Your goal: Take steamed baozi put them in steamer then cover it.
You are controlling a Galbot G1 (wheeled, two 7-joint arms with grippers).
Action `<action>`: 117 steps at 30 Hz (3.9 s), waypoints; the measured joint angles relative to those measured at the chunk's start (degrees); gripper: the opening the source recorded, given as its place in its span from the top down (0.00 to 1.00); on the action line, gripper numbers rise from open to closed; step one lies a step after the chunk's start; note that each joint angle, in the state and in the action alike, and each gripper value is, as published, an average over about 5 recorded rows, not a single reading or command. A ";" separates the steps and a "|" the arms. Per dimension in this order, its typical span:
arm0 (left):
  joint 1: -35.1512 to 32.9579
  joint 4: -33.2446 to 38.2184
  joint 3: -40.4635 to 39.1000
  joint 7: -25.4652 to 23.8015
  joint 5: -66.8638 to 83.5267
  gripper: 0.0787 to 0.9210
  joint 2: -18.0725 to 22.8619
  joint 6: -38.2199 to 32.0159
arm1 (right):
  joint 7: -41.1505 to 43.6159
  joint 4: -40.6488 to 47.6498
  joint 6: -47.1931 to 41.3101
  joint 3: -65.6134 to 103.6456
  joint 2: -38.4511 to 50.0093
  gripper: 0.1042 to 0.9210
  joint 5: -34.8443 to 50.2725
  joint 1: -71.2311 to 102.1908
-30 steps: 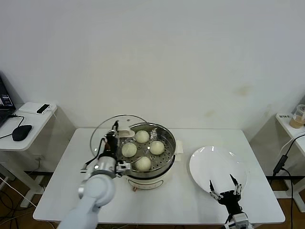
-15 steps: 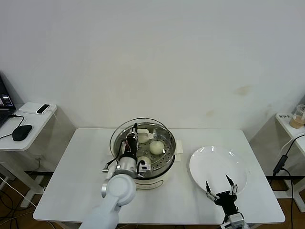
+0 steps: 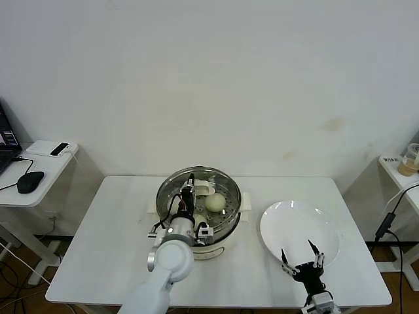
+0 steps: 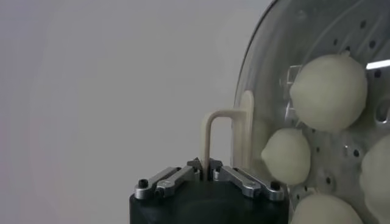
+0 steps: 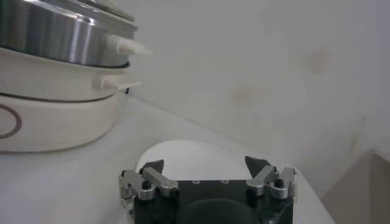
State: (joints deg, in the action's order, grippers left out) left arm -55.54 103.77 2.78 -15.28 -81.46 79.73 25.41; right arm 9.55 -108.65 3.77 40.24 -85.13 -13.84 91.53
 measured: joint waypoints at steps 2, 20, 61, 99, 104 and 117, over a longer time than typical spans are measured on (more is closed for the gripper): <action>-0.17 -0.02 -0.06 -0.08 -0.11 0.92 0.14 -0.03 | 0.00 0.00 0.00 -0.02 -0.03 0.12 -0.06 0.01; -0.30 -1.17 0.56 -0.14 -1.74 0.92 1.20 -1.01 | 0.11 0.13 0.02 -0.50 -0.09 0.12 -0.44 -0.01; -29.95 22.80 16.06 17.87 31.99 0.12 -4.17 -15.19 | -0.54 -0.75 1.54 -0.86 2.41 0.12 1.78 2.57; -48.75 17.32 33.47 25.37 92.43 0.12 1.05 -29.97 | -2.74 -5.42 3.83 -5.06 9.36 0.12 21.58 8.55; -49.04 17.16 33.43 25.32 92.27 0.12 1.22 -29.98 | -2.74 -5.12 4.19 -5.52 9.29 0.12 21.41 8.70; -49.38 16.67 33.45 24.62 90.88 0.12 1.00 -30.07 | -2.67 -4.97 4.50 -6.54 9.07 0.12 20.59 8.99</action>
State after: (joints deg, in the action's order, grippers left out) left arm -104.92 120.45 36.23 9.34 9.42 80.73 -4.65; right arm 6.87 -113.62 8.27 33.70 -76.07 6.76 100.52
